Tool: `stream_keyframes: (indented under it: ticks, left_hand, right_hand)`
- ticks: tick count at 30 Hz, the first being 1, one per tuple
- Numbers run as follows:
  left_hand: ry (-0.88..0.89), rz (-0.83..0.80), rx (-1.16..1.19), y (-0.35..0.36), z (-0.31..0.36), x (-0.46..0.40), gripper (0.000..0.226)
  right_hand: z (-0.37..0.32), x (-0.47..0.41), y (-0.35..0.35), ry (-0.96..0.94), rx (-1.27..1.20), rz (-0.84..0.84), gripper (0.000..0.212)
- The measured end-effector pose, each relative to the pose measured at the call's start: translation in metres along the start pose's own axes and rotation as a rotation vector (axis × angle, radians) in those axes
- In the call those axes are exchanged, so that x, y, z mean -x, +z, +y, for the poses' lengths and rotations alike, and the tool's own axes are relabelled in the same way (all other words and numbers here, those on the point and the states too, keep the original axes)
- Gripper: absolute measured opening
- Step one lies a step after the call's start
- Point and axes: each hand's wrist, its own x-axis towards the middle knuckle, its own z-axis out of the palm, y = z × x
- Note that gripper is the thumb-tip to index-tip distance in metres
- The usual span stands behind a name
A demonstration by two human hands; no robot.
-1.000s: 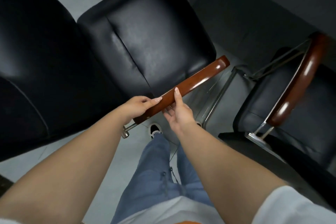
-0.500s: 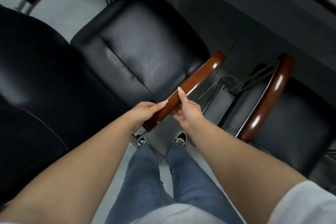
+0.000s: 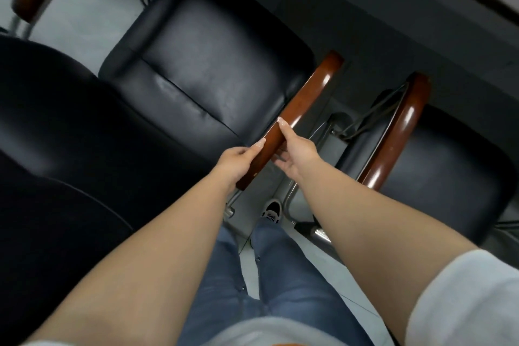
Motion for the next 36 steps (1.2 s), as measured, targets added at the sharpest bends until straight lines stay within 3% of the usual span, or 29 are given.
stream_keyframes:
  ticks: [5, 8, 11, 15, 18, 26, 36]
  left_hand:
    - [-0.016, 0.116, 0.266, -0.004, 0.003, 0.009, 0.039]
    - [0.039, 0.127, 0.368, -0.010, 0.000, 0.026, 0.028]
    - [0.088, 0.129, 0.421, -0.014, -0.004, 0.046, 0.018]
    - [0.163, 0.099, 0.397, -0.023, -0.011, 0.074, 0.016]
    - [0.210, 0.056, 0.346, -0.030, -0.020, 0.091, 0.014]
    - [0.275, -0.109, 0.159, -0.059, -0.079, 0.151, 0.018]
    - [0.315, -0.107, 0.328, -0.110, -0.151, 0.217, 0.017]
  right_hand:
    - [0.005, 0.012, -0.002, -0.072, 0.072, 0.083, 0.034]
    - [0.009, 0.023, -0.006, -0.178, 0.085, 0.195, 0.016]
    - [0.016, 0.037, -0.001, -0.298, 0.110, 0.272, 0.012]
    - [0.033, 0.063, 0.010, -0.388, 0.103, 0.236, 0.021]
    - [0.049, 0.087, 0.012, -0.406, 0.050, 0.223, 0.014]
    - [0.143, 0.168, 0.007, -0.392, -0.248, 0.200, 0.013]
    - [0.231, 0.234, 0.005, -0.428, -0.150, 0.102, 0.012]
